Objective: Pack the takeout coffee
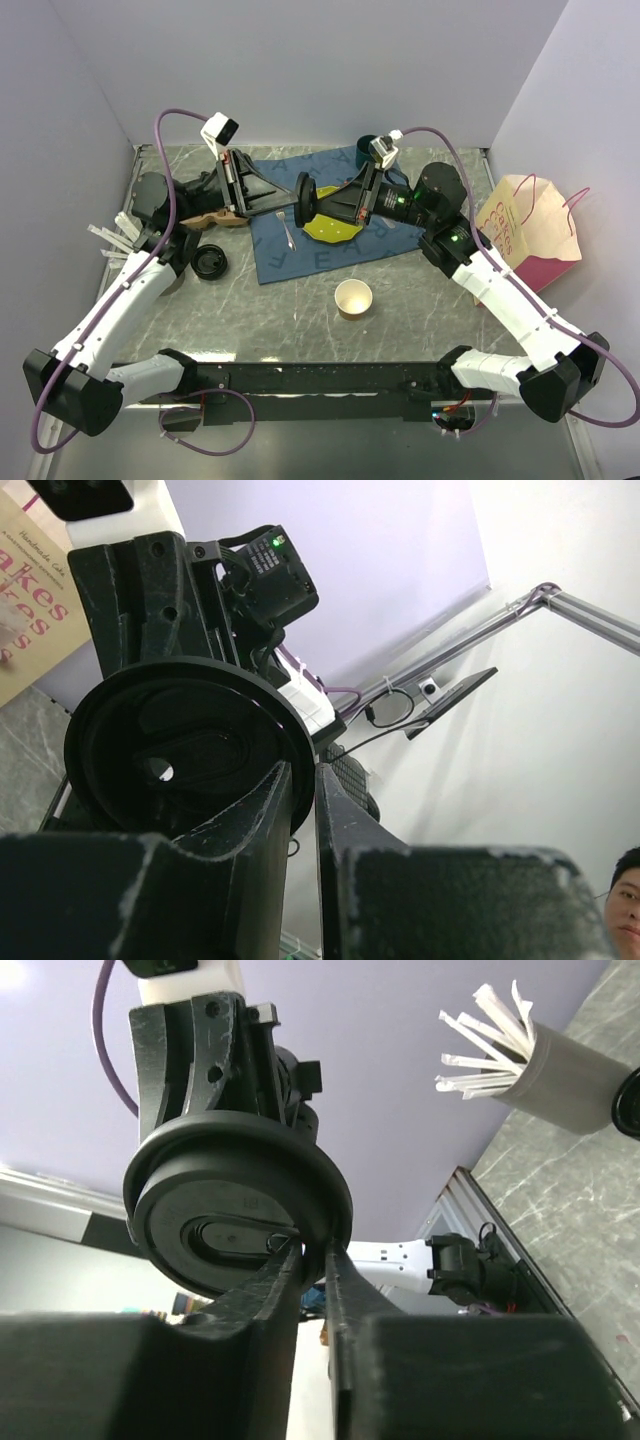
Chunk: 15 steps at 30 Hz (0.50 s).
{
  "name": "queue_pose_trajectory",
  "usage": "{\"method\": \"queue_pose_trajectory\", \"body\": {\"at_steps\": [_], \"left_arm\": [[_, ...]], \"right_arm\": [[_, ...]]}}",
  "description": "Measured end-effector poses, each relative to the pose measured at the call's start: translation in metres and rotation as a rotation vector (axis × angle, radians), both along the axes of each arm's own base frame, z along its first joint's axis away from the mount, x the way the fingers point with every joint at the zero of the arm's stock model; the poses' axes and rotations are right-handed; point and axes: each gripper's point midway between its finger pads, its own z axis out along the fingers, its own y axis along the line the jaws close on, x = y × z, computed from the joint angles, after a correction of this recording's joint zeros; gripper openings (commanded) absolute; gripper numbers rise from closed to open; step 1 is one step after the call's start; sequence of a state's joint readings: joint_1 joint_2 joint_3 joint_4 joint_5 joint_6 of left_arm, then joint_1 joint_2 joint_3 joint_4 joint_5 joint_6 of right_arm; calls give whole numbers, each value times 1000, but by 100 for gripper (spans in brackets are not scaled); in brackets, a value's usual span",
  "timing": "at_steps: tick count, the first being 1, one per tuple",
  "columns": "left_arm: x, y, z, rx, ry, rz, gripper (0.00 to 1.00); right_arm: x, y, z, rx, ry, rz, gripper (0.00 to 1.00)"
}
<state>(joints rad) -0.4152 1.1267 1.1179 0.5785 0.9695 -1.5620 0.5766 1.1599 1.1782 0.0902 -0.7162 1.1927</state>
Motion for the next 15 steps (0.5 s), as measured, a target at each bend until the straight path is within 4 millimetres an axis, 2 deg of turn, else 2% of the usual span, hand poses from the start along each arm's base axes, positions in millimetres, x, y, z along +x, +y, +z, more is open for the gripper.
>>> {"method": "queue_pose_trajectory", "body": {"at_steps": [2, 3, 4, 7, 8, 12, 15], "left_arm": [[-1, 0, 0, -1, -1, -2, 36], [-1, 0, 0, -2, -1, -3, 43], [-1, -1, 0, -2, -2, -3, 58], [2, -1, -3, 7, 5, 9, 73], [4, -2, -5, 15, 11, 18, 82], [13, -3, -19, 63, 50, 70, 95], [21, -3, -35, 125, 77, 127, 99]], "right_arm": [[0, 0, 1, 4, 2, 2, 0], [0, 0, 1, 6, 2, 5, 0], [-1, 0, 1, 7, 2, 8, 0], [-2, 0, 0, 2, 0, 9, 0], [-2, -1, -1, -6, -2, 6, 0], [-2, -10, -22, -98, -2, -19, 0], [-1, -25, -45, -265, 17, -81, 0]]}}
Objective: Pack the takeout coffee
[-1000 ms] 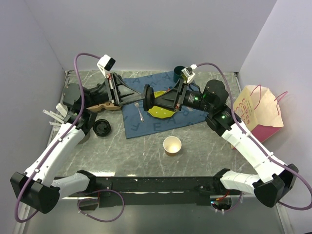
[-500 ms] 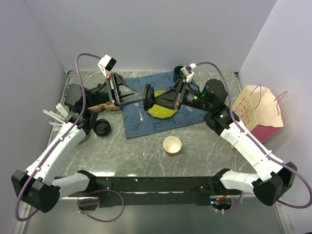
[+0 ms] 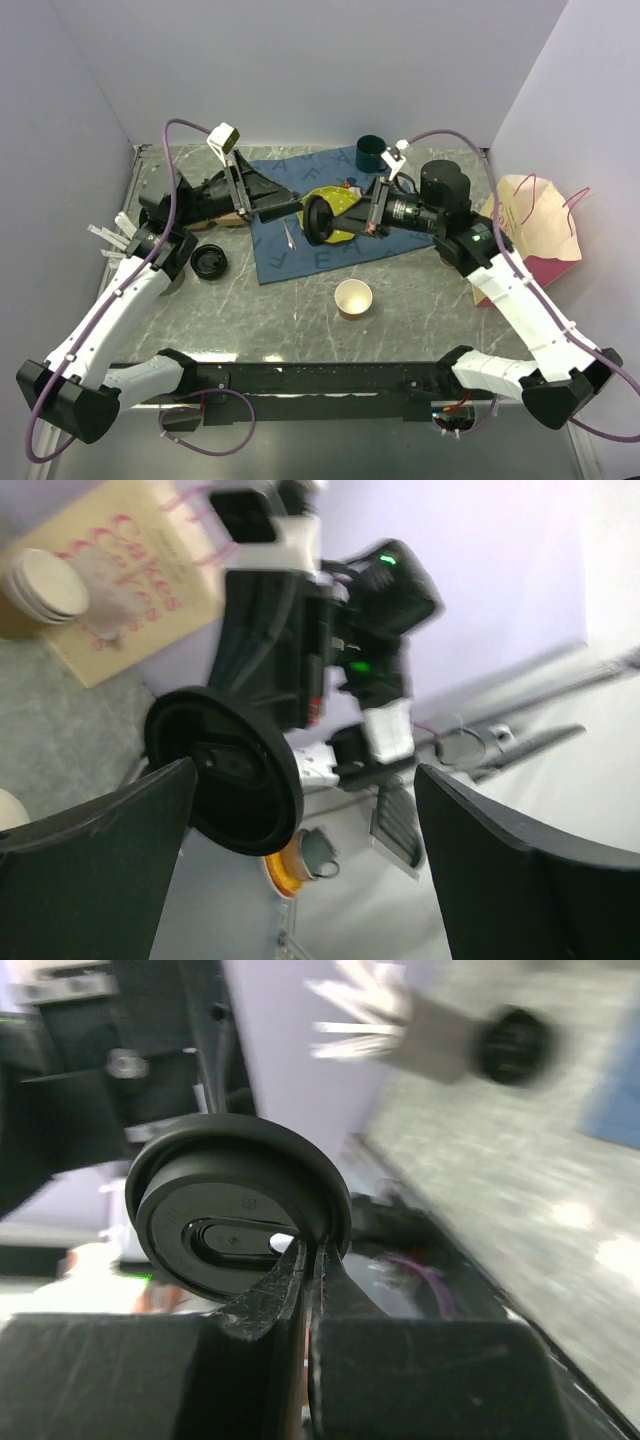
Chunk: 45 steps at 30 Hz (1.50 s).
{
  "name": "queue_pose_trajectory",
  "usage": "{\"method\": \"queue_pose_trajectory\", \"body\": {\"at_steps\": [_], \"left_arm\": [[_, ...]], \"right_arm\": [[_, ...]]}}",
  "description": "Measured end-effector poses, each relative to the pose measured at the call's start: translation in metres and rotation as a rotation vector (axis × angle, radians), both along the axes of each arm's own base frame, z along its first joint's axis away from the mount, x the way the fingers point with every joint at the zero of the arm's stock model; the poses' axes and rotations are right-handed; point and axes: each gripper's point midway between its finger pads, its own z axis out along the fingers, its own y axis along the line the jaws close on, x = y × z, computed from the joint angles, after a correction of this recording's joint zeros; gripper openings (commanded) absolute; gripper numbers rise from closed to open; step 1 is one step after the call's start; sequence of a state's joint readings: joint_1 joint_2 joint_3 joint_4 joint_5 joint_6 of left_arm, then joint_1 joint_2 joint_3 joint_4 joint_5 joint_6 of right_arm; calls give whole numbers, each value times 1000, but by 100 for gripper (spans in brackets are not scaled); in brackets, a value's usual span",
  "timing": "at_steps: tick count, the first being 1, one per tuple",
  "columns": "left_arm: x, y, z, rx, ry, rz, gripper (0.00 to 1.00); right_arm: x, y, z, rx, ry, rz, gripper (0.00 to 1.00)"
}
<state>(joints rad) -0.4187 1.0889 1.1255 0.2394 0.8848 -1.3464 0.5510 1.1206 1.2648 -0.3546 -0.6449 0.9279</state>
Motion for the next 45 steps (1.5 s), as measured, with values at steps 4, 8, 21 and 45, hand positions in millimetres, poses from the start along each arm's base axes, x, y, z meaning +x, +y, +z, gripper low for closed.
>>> {"method": "queue_pose_trajectory", "body": {"at_steps": [4, 8, 21, 45], "left_arm": [[19, 3, -22, 110, 33, 107, 97], [46, 12, -65, 263, 86, 232, 97], [83, 39, -227, 728, 282, 353, 97], [70, 32, -268, 826, 262, 242, 92]], "right_arm": [[-2, -30, -32, -233, -12, -80, 0], [-16, -69, -91, -500, 71, -135, 0], [-34, -128, -197, -1044, 265, -182, 0], [-19, -95, -251, -1233, 293, -158, 0]]}}
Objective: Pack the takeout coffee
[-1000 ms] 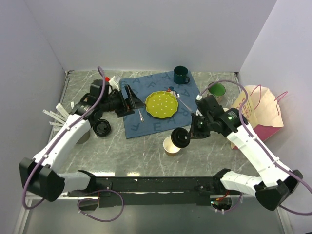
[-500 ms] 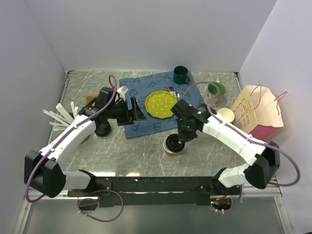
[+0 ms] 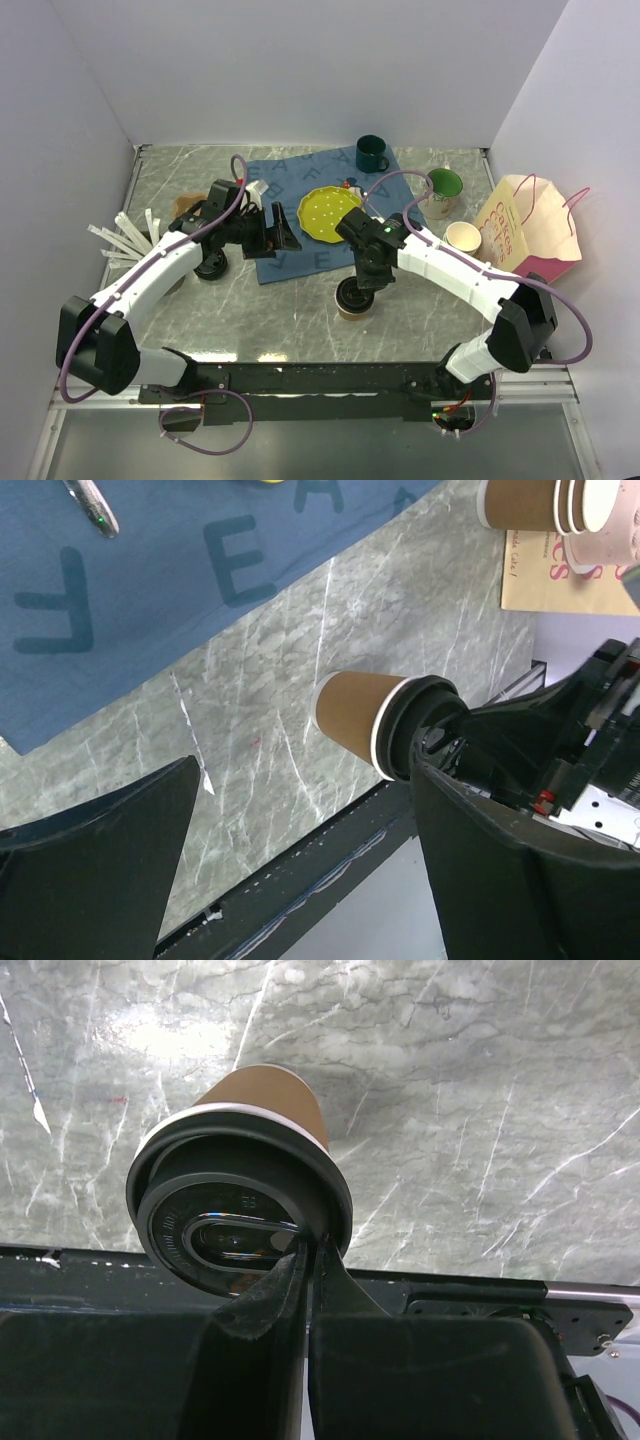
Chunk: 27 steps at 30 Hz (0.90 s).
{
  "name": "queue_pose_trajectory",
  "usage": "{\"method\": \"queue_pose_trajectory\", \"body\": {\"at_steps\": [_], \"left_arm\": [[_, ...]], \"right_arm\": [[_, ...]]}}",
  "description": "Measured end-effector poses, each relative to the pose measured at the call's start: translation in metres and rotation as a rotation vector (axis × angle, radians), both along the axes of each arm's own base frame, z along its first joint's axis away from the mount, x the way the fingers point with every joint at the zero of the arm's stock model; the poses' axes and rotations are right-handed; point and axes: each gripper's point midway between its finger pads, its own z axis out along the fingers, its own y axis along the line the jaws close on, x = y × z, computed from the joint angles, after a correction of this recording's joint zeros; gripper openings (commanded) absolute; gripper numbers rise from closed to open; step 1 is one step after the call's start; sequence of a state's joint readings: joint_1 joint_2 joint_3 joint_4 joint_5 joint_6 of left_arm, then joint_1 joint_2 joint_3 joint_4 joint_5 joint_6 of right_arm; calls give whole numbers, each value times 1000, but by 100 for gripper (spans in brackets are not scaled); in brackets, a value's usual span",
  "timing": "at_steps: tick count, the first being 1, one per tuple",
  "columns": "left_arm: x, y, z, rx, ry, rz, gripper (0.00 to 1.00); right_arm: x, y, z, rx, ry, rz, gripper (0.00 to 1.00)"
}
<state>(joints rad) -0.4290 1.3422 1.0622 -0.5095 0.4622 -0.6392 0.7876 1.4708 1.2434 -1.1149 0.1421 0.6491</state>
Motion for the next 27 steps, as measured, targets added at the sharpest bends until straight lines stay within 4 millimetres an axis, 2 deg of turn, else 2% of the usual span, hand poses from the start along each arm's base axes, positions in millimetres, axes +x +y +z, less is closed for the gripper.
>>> {"method": "queue_pose_trajectory", "body": {"at_steps": [7, 15, 27], "left_arm": [[1, -3, -3, -5, 7, -15, 91], [-2, -3, -5, -6, 5, -36, 91], [-2, -3, -5, -2, -2, -44, 91]], "right_arm": [[-1, 2, -4, -4, 15, -8, 2], [-1, 6, -4, 19, 19, -11, 0], [-1, 9, 3, 34, 23, -14, 0]]}}
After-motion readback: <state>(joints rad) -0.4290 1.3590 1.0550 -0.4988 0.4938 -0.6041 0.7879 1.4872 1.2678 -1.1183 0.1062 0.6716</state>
